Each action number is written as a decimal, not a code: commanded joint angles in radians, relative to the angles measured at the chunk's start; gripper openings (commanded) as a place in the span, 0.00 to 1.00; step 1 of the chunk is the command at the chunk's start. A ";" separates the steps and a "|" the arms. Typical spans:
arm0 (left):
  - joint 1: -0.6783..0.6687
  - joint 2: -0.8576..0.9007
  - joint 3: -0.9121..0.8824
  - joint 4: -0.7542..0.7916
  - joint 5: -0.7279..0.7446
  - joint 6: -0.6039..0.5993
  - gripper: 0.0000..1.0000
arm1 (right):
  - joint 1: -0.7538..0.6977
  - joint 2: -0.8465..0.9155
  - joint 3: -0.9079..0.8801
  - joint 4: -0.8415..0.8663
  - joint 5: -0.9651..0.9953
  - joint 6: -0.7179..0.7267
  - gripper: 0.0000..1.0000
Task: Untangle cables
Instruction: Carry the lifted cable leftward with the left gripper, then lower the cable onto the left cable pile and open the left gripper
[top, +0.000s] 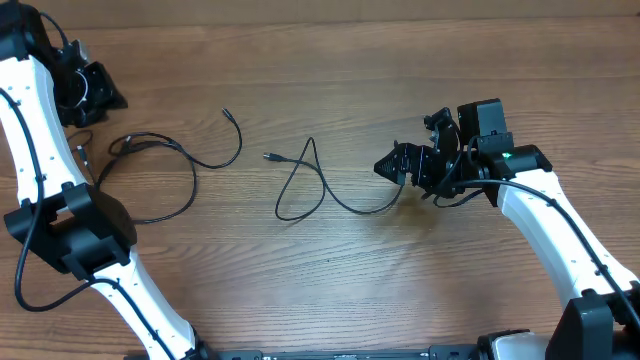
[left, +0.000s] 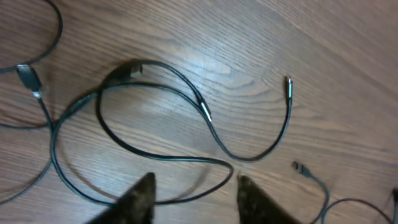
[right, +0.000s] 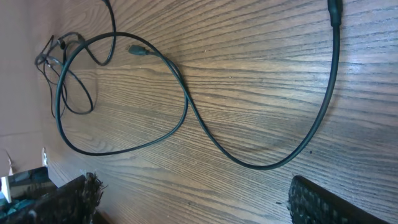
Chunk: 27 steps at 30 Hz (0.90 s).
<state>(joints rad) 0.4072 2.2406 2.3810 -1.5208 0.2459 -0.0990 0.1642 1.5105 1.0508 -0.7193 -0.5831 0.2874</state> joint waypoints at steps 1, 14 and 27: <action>-0.011 -0.011 0.008 -0.040 0.041 0.005 0.55 | 0.004 0.006 -0.005 0.003 0.007 -0.004 0.95; -0.160 -0.014 -0.081 -0.169 -0.167 -0.092 0.57 | 0.004 0.006 -0.005 -0.002 0.007 -0.004 0.95; -0.192 -0.393 -0.634 -0.011 -0.300 -0.220 0.57 | 0.004 0.006 -0.005 -0.002 0.018 -0.004 0.95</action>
<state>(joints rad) 0.2161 2.0243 1.8507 -1.6024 0.0006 -0.2592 0.1642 1.5105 1.0508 -0.7258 -0.5762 0.2878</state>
